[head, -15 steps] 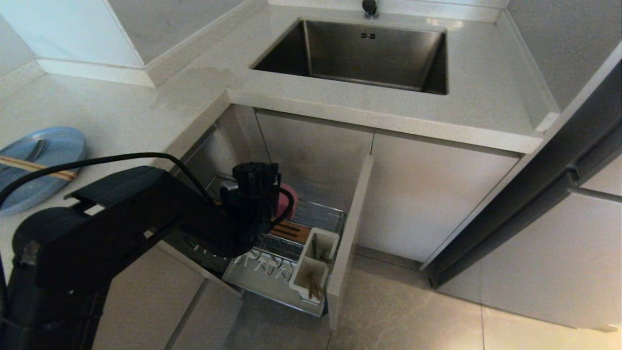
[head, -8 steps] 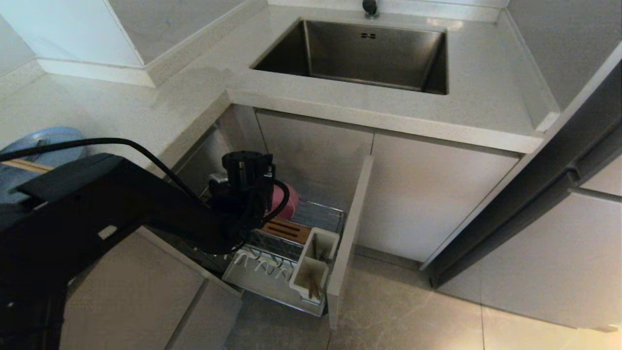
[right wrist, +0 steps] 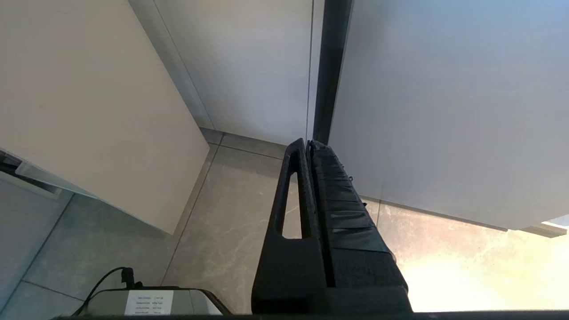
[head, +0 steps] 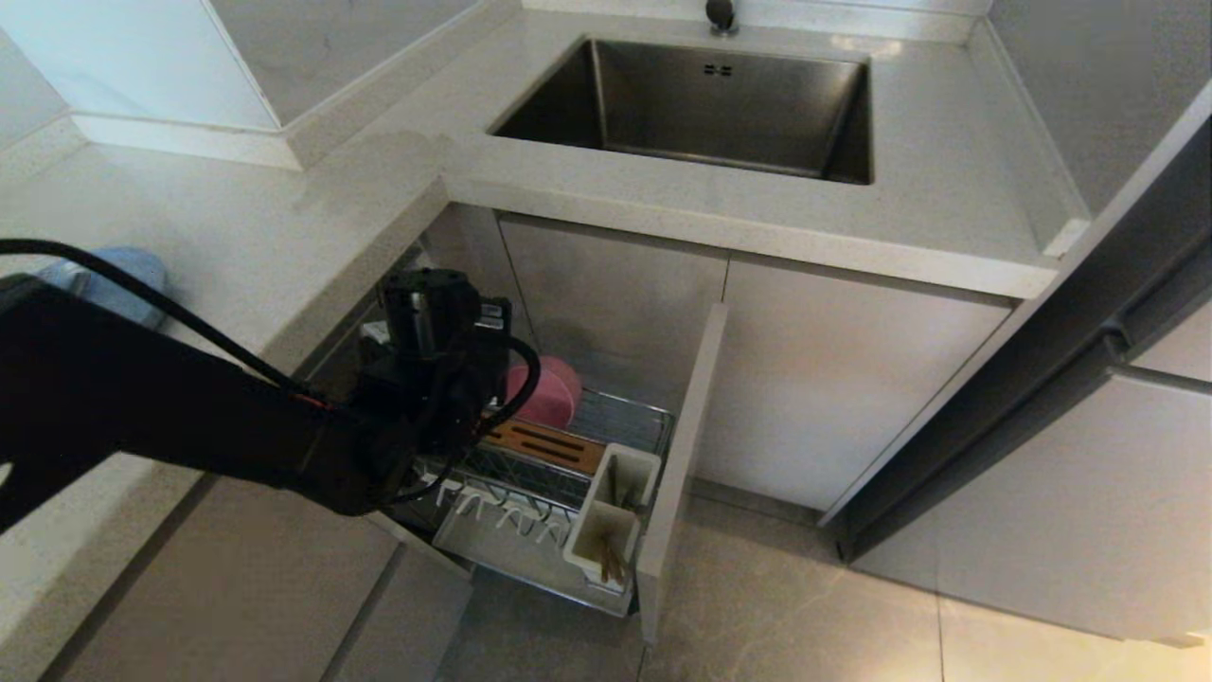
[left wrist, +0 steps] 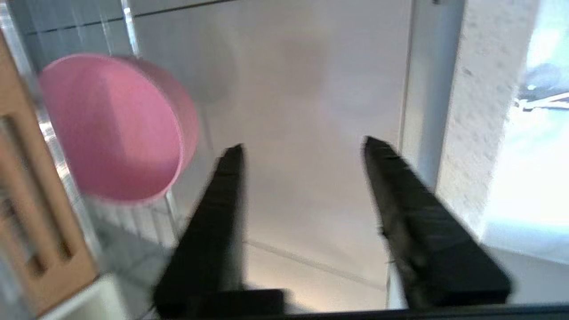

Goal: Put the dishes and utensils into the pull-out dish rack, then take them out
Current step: Pick up the chopsticks and place it in the cupboard

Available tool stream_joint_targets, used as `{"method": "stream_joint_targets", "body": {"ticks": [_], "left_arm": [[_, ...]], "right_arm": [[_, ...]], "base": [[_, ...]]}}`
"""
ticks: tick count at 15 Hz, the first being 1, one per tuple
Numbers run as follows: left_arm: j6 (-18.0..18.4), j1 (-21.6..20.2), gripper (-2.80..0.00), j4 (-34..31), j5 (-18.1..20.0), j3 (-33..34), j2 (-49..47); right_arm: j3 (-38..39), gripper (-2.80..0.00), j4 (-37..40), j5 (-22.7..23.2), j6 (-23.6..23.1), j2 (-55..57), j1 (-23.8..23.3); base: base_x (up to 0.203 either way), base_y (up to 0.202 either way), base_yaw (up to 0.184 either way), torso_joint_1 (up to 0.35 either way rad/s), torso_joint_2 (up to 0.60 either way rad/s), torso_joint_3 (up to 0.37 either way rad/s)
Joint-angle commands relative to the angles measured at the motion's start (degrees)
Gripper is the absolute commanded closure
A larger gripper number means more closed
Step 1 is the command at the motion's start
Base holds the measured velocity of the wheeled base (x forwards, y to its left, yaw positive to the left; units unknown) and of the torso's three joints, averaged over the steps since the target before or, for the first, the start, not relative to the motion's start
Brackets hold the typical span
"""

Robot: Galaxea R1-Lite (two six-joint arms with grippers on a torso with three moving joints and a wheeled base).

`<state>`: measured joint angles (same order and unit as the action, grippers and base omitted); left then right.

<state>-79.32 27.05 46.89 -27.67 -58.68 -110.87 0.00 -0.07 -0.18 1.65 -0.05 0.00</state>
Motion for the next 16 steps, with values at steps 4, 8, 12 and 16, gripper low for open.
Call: {"method": "stream_joint_targets", "body": {"ticks": [4,8,12,16], "left_arm": [[-0.17,4.52,0.00,-12.73,-0.35,3.69,11.12],[2.03,8.30,0.00,-27.55,-0.45,3.51,18.60],[14.63,11.65,0.00,-35.56,-1.59,2.89,27.46],[39.21,12.69,0.00,-38.44,-1.76,2.74,35.23]], "right_arm": [[0.00,0.00,-0.01,0.00,0.02,-0.04,0.00],[0.00,0.00,-0.01,0.00,0.02,-0.04,0.00],[0.00,0.00,-0.01,0.00,0.02,-0.04,0.00],[0.00,0.00,-0.01,0.00,0.02,-0.04,0.00]], "base": [[0.000,0.000,0.000,0.000,0.00,0.000],[0.000,0.000,0.000,0.000,0.00,0.000],[0.000,0.000,0.000,0.000,0.00,0.000],[0.000,0.000,0.000,0.000,0.00,0.000]]}}
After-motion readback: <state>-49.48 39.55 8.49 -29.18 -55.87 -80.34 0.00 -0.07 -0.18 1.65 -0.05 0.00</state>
